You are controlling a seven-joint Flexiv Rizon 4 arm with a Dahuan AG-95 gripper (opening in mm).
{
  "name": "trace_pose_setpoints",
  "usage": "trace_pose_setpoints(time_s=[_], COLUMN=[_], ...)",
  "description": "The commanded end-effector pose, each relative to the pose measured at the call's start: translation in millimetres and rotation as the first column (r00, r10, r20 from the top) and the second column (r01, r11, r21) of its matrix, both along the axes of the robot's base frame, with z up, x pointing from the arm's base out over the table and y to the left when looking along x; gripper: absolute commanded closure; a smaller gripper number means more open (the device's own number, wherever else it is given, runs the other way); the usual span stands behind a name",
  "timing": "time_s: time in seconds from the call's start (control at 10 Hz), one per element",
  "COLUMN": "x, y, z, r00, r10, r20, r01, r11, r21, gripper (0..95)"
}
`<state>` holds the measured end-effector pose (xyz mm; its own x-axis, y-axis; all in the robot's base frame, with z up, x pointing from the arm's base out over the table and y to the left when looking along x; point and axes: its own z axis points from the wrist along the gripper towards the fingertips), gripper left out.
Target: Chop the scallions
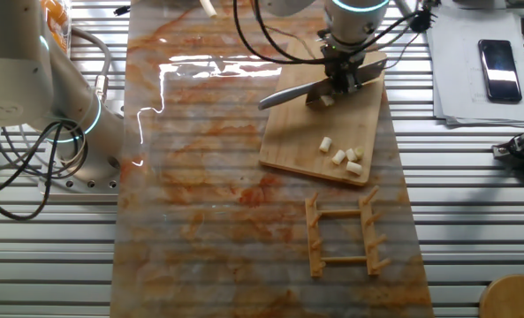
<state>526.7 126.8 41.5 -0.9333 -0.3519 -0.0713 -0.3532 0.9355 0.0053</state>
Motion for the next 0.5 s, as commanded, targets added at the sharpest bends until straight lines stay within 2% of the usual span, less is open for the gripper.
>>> trace_pose_setpoints(time_s=[0.1, 0.3, 0.4, 0.5], x=[20.4, 31.9, 40.9, 43.8], y=[5.3, 8.8, 11.9, 13.4], z=[-78.0, -73.7, -72.6, -69.1], r00=[1.000, 1.000, 1.000, 0.999], r10=[0.006, 0.014, 0.018, 0.031], r20=[0.000, -0.015, -0.012, -0.009], r01=[-0.006, -0.015, -0.019, -0.032], r11=[1.000, 0.999, 1.000, 0.999], r21=[-0.002, -0.034, -0.022, -0.023], gripper=[95.0, 95.0, 95.0, 95.0])
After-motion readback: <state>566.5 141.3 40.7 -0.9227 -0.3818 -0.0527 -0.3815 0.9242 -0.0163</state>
